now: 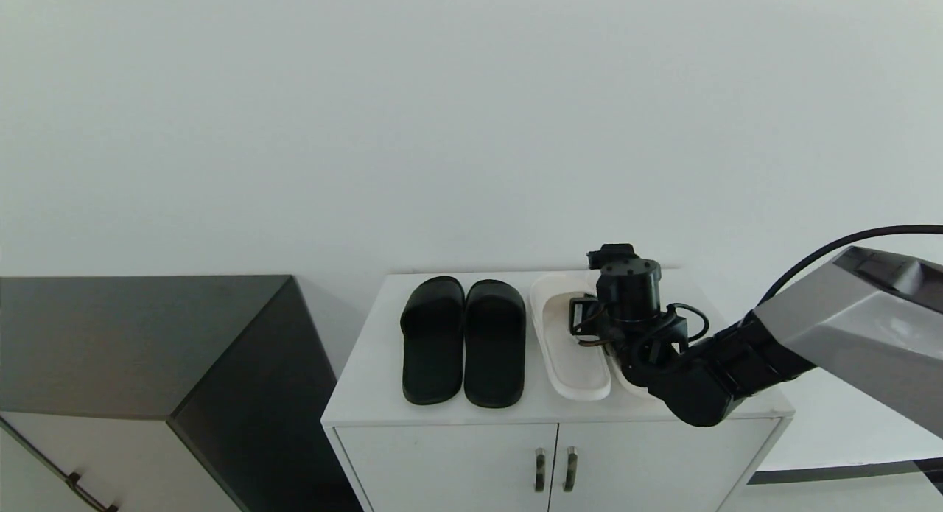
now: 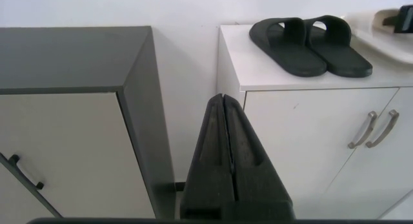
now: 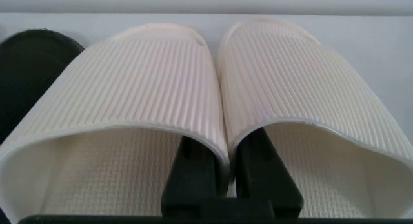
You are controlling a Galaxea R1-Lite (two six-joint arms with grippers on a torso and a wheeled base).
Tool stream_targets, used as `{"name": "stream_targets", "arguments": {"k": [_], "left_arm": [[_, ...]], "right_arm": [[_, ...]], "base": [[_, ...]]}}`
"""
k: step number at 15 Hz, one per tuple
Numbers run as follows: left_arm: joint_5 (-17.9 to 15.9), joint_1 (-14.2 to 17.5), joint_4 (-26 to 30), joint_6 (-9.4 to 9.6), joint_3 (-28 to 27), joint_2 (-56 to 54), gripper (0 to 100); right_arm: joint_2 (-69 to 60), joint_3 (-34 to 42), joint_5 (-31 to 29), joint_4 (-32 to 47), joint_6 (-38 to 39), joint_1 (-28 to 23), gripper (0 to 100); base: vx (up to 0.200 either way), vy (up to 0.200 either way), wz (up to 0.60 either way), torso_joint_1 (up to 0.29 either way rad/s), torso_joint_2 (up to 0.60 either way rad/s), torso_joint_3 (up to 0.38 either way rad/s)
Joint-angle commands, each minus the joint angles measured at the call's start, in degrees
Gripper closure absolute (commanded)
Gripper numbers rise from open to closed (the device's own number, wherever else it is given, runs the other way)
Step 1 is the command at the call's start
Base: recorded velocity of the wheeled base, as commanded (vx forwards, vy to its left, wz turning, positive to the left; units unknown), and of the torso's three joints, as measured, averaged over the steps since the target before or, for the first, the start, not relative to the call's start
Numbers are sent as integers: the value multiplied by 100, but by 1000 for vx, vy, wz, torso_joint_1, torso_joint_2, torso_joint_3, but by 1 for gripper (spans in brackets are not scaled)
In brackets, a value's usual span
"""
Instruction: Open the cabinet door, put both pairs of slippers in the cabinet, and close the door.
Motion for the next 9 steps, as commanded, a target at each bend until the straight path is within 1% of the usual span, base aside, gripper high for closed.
{"name": "stream_targets", "arguments": {"k": [1,4,5,7,8,9], "left_arm": [[-1,4,-1,3,0,8,100],[-1,4,-1,11,0,-1,100],[-1,4,-1,11,0,-1,100],[-1,4,-1,11,0,-1,100],[-1,4,-1,11,0,8,100],[-1,-5,-1,11,0,-1,100]], "right_arm": [[-877,533,50,6,-7,49,100],[-1923,1588,490,50,2,251,100],[-2099,1728,595,111,2,278,100],[-2846,2133,1474,595,11,366,100],[-3224,2282,2072,920,20,366,100],[-3400,2308,2230,1175,20,374,100]], "base": [[0,0,0,0,0,0],[0,0,0,0,0,0],[0,0,0,0,0,0],[0,0,0,0,0,0],[0,0,0,0,0,0],[0,0,0,0,0,0]]}}
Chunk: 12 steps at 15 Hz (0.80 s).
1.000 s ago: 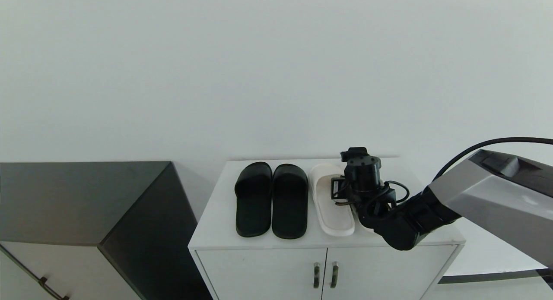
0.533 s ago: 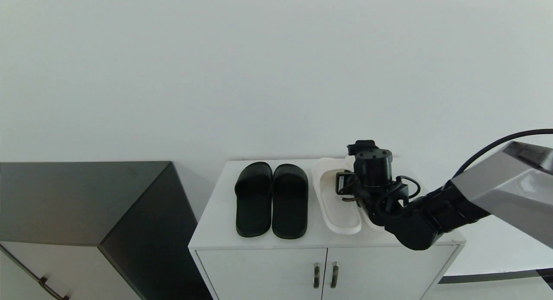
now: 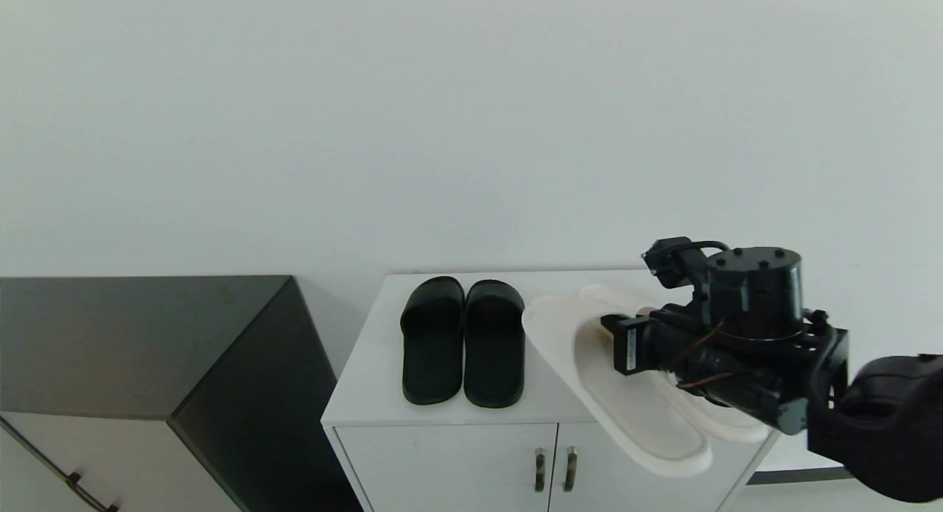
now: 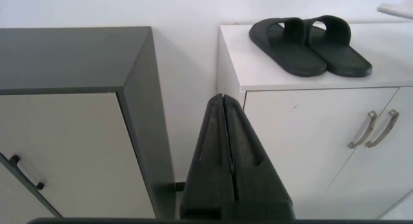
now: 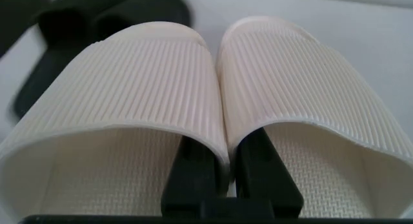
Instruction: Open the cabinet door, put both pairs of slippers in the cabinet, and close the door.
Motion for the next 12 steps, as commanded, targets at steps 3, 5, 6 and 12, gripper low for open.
{"name": "stream_targets", "arguments": {"k": [3,5,6,12], "left_arm": [[1,6,-1,-28,0,-1,100],[1,6,-1,-28,0,-1,100],[1,6,-1,-28,0,-1,100],[-8,-2,-1,-11,0,-1,100]], "right_arm": [[-1038,351,309,540,-9,143,100],[-1020,395,282,531,-9,178,100],[-1020,404,282,531,-9,178,100],[-1002,527,291,522,-9,196,100]], "base": [[-200,0,0,10,2,1],[-200,0,0,7,5,5],[-200,0,0,-12,2,12],[-200,0,0,-2,0,2]]}}
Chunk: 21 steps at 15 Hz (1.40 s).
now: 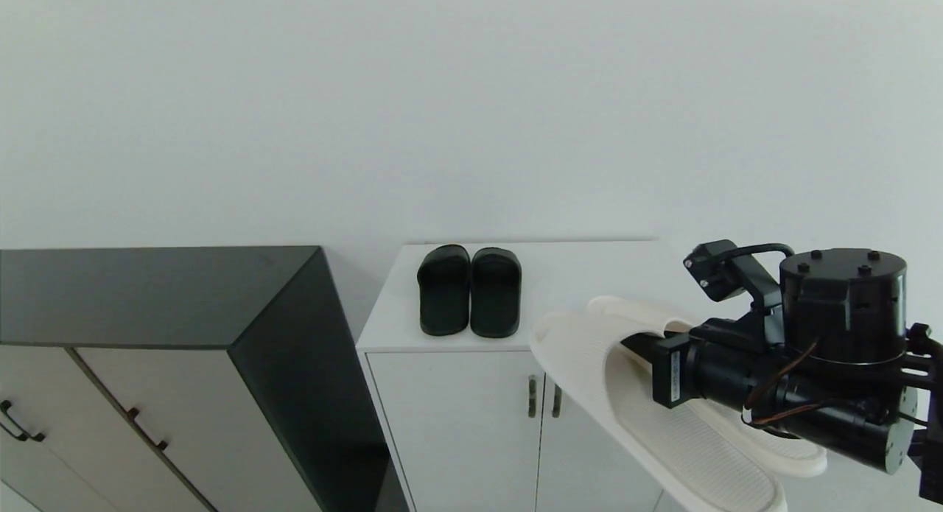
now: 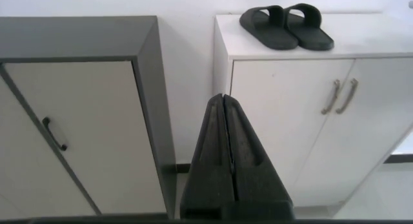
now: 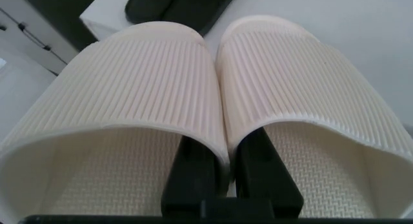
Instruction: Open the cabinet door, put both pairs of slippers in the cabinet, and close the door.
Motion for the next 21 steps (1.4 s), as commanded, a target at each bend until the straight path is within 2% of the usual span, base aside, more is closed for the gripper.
{"name": "stream_targets", "arguments": {"k": [1,4,16,21], "left_arm": [[1,4,-1,-3,0,-1,100],[-8,-5,-1,23,0,-1,100],[1,-5,-1,-12,0,-1,100],[1,4,-1,23,0,-1,100]], "right_arm": [[1,50,3,-6,-7,3,100],[63,129,-14,-23,-271,-15,100],[-8,243,3,-67,-271,152,100],[-17,270,3,-67,-271,170,100]], "base": [[0,0,0,0,0,0],[0,0,0,0,0,0],[0,0,0,0,0,0],[0,0,0,-138,326,181]]}}
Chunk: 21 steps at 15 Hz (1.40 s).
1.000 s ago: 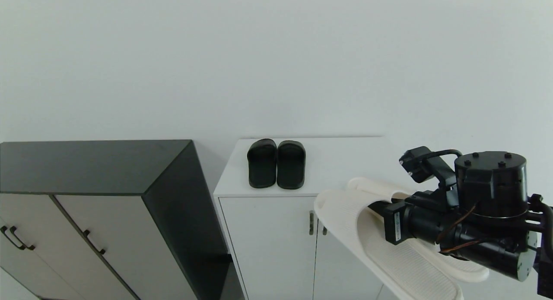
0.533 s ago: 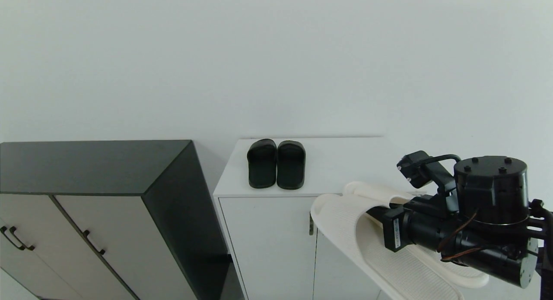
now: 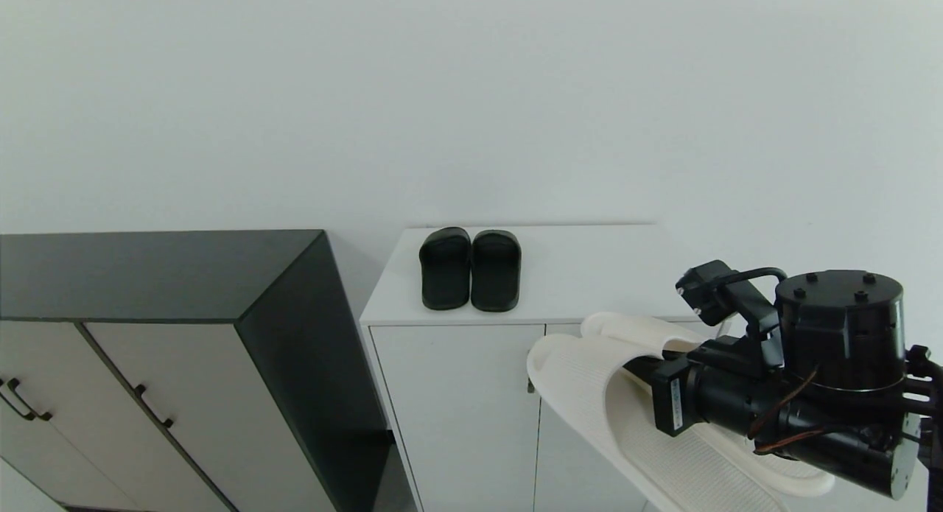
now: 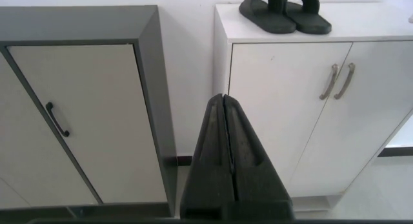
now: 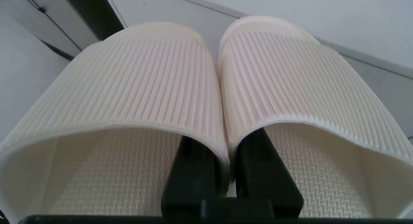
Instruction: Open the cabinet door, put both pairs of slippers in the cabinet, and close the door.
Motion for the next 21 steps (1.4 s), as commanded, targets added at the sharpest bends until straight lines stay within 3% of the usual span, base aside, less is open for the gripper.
{"name": "stream_targets", "arguments": {"k": [1,3,4,14,18,21], "left_arm": [[1,6,-1,1,0,-1,100],[1,6,-1,-8,0,-1,100],[1,6,-1,-25,0,8,0],[9,-2,-1,-17,0,-1,0],[1,6,-1,1,0,-1,0],[53,6,-1,71,0,-1,0]], "right_arm": [[-2,4,-1,-2,-7,2,100],[-11,4,-1,-2,1,19,100],[-2,13,-1,-2,1,63,100],[-28,232,60,-11,-245,292,100],[42,496,-10,-723,-254,441,100],[183,584,-10,-820,-254,441,100]], "base": [[0,0,0,-168,378,217],[0,0,0,-171,390,215],[0,0,0,-188,456,237],[0,0,0,-223,539,313],[0,0,0,-187,506,319],[0,0,0,-165,491,318]]}}
